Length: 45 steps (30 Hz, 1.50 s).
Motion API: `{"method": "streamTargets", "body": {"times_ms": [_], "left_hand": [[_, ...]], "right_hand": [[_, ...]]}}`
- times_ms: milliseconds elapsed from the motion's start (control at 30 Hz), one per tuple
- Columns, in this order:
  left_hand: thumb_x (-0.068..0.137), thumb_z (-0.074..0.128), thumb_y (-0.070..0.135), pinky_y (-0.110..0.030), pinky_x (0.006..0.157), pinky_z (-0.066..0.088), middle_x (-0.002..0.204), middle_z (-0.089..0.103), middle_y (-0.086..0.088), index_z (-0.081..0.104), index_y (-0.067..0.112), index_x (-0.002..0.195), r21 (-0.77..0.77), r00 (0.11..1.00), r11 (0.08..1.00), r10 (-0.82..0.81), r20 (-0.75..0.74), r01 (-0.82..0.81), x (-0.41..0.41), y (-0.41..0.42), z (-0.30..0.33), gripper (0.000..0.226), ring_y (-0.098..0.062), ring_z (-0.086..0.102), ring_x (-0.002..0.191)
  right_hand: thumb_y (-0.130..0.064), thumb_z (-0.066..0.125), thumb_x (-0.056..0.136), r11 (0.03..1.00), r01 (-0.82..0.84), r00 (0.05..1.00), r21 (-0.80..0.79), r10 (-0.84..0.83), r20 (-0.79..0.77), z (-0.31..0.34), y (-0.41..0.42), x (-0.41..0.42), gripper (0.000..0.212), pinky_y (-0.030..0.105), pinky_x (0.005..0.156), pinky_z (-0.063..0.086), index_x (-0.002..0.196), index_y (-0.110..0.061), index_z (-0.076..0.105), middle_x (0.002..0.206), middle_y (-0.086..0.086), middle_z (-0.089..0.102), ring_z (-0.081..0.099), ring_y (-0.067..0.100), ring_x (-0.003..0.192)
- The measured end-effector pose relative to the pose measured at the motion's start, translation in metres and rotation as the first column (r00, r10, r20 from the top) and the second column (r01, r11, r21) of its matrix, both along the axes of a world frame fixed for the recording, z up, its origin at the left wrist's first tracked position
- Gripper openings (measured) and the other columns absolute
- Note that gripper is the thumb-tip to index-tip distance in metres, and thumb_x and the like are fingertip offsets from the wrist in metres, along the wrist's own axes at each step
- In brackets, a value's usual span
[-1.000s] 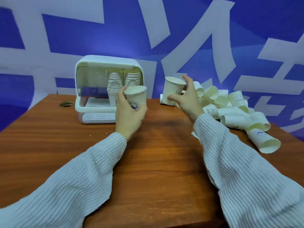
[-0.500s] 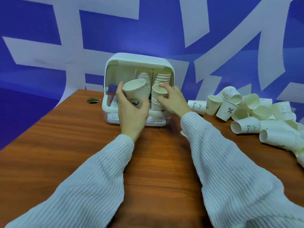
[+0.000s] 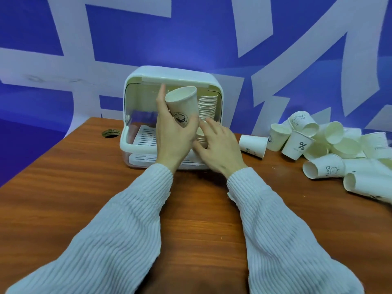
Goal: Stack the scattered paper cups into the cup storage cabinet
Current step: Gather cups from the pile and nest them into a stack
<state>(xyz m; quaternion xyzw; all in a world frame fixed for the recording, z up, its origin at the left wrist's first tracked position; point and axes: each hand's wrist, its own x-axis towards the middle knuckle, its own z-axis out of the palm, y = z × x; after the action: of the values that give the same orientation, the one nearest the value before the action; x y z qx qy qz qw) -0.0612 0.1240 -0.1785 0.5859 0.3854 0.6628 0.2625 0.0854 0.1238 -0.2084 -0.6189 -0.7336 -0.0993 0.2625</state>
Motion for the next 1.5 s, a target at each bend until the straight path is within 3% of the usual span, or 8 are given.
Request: {"method": "streamTargets", "body": {"times_ms": [167,300,433,633,800,967,1167,1500], "left_hand": [[0.083,0.078,0.030,-0.040,0.099,0.056,0.142,0.050,0.007,0.035,0.028,0.149,0.032,0.995,0.999,-0.002,-0.104,0.005,0.009,0.015,-0.002,0.079,-0.011,0.051,0.126],[0.083,0.077,0.033,-0.014,0.091,0.048,0.132,0.058,0.008,0.043,0.025,0.141,0.014,0.955,1.000,0.017,-0.296,-0.014,0.017,0.022,-0.001,0.068,-0.011,0.057,0.116],[0.072,0.061,0.055,-0.044,0.100,0.050,0.135,0.063,0.002,0.045,0.027,0.143,-0.042,0.841,0.999,-0.003,-0.541,-0.024,0.020,0.026,-0.006,0.077,-0.023,0.058,0.121],[0.097,0.042,0.064,-0.046,0.107,0.043,0.149,0.054,-0.005,0.050,0.017,0.149,0.011,0.729,0.992,0.097,-0.678,-0.122,0.015,0.027,-0.010,0.071,-0.030,0.049,0.134],[0.093,0.044,0.064,-0.045,0.091,0.049,0.143,0.059,-0.007,0.054,0.014,0.143,0.208,0.452,0.954,0.286,-0.845,-0.214,0.023,0.016,-0.024,0.071,-0.031,0.057,0.124],[0.092,0.041,0.062,-0.051,0.107,0.039,0.155,0.048,-0.012,0.044,0.010,0.150,0.221,0.377,0.946,0.299,-0.877,-0.235,0.022,0.019,-0.027,0.078,-0.033,0.045,0.138],[0.088,0.061,0.046,-0.053,0.116,0.035,0.155,0.043,-0.015,0.044,0.010,0.151,0.420,0.632,0.902,0.269,-0.727,0.100,0.042,-0.019,-0.035,0.075,-0.036,0.036,0.146],[0.091,0.071,0.047,-0.034,0.111,0.032,0.160,0.039,-0.004,0.029,0.018,0.161,-0.305,0.743,0.897,-0.437,-0.507,0.320,0.131,-0.091,-0.062,0.087,-0.023,0.040,0.144]], "right_hand": [[-0.054,0.060,0.095,0.996,-0.061,0.939,-0.061,0.037,-0.342,-0.007,0.002,-0.005,0.092,0.048,0.122,0.035,0.164,-0.033,0.003,0.170,-0.003,0.025,0.031,0.021,0.153],[-0.045,0.070,0.087,0.993,-0.107,0.839,-0.058,0.059,-0.541,-0.011,0.008,-0.003,0.103,0.052,0.109,0.050,0.159,-0.047,-0.003,0.159,-0.003,0.044,0.054,0.023,0.135],[-0.033,0.071,0.088,0.984,-0.176,0.715,0.005,0.131,-0.687,-0.014,0.002,0.004,0.098,0.046,0.115,0.045,0.160,-0.046,0.006,0.158,-0.006,0.042,0.047,0.012,0.140],[-0.020,0.060,0.088,0.820,0.507,0.699,0.265,-0.211,-0.683,-0.006,-0.011,0.047,0.060,0.035,0.111,0.041,0.147,-0.025,0.047,0.144,-0.002,0.049,0.044,0.014,0.133],[-0.032,0.072,0.086,0.707,0.700,0.318,-0.103,-0.437,-0.841,-0.019,-0.027,0.084,0.049,0.027,0.092,0.040,0.127,-0.019,0.047,0.129,0.004,0.053,0.054,0.023,0.120],[-0.016,0.064,0.093,0.826,0.496,0.315,-0.268,-0.459,-0.831,-0.028,-0.034,0.077,0.033,0.036,0.083,0.050,0.117,-0.027,0.045,0.104,-0.009,0.059,0.061,0.019,0.102],[-0.011,0.061,0.088,0.892,0.450,0.234,-0.040,-0.161,-0.959,-0.016,-0.071,0.066,0.024,0.031,0.072,0.053,0.103,-0.029,0.059,0.093,-0.006,0.069,0.067,0.014,0.090],[-0.031,0.062,0.096,0.883,0.468,0.363,0.035,-0.157,-0.918,-0.016,-0.121,0.115,0.011,0.036,0.094,0.054,0.104,-0.027,0.069,0.103,-0.008,0.072,0.066,0.010,0.099]]}}
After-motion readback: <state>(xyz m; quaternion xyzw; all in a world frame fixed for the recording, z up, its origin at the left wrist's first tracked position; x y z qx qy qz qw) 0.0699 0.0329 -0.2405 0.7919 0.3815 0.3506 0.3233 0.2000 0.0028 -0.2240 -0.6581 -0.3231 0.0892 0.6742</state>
